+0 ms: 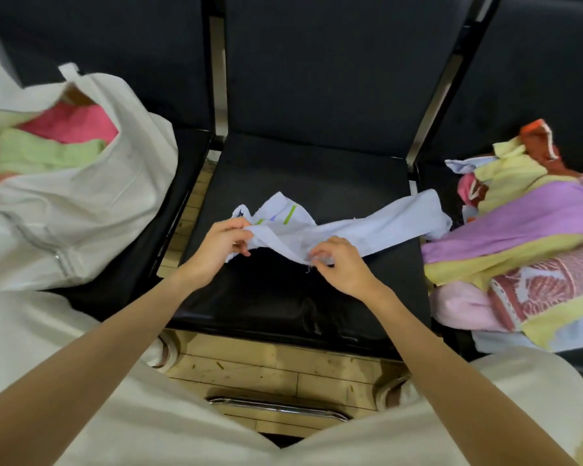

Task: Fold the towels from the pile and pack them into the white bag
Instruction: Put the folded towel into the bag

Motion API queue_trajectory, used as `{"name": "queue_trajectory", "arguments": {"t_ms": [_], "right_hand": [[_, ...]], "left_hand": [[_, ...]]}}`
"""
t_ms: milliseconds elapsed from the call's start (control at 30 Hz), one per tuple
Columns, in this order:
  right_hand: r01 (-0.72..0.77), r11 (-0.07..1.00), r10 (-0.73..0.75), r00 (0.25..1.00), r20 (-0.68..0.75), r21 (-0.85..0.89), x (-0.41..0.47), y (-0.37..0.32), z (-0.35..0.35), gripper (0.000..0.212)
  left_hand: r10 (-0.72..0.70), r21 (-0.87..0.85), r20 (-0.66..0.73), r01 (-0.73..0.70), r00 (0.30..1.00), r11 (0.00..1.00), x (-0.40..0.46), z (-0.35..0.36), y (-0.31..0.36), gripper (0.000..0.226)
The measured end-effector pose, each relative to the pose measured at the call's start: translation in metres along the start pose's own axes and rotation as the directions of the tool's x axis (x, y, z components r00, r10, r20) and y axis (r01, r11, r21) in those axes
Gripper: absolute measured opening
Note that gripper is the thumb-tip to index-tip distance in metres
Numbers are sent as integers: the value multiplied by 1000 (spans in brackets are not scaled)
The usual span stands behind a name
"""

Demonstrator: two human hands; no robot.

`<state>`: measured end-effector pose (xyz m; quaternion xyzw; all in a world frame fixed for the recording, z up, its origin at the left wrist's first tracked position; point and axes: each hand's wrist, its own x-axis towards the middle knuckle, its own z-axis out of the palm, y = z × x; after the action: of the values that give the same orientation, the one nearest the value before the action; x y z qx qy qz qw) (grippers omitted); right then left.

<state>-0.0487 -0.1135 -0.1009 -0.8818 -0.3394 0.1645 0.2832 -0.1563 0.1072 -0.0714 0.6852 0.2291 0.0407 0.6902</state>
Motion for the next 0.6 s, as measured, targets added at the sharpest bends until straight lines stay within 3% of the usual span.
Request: {"name": "queue_trajectory", "arguments": {"t_ms": [100, 267, 333, 400, 500, 600], "right_hand": [[-42, 971, 58, 997, 59, -236, -1, 13, 6, 38], [-98, 938, 121, 991, 50, -332, 2, 27, 13, 43], [-46, 897, 99, 990, 98, -439, 2, 33, 15, 31], [14, 858, 29, 997, 74, -514, 1, 35, 16, 22], [6, 932, -63, 987, -146, -361, -4, 27, 10, 14], [-18, 998, -3, 945, -327, -61, -13, 2, -5, 8]], "left_hand": [[-13, -10, -34, 13, 999, 1000, -8, -15, -3, 24], [-9, 27, -45, 11, 999, 1000, -27, -30, -6, 18], [36, 160, -99, -20, 994, 987, -30, -31, -10, 27], [95, 396, -184, -14, 978, 918, -27, -31, -14, 40], [212, 587, -307, 9, 928, 809, -15, -28, -10, 41], [283, 591, -380, -4, 881, 807, 6, -26, 12, 26]]}}
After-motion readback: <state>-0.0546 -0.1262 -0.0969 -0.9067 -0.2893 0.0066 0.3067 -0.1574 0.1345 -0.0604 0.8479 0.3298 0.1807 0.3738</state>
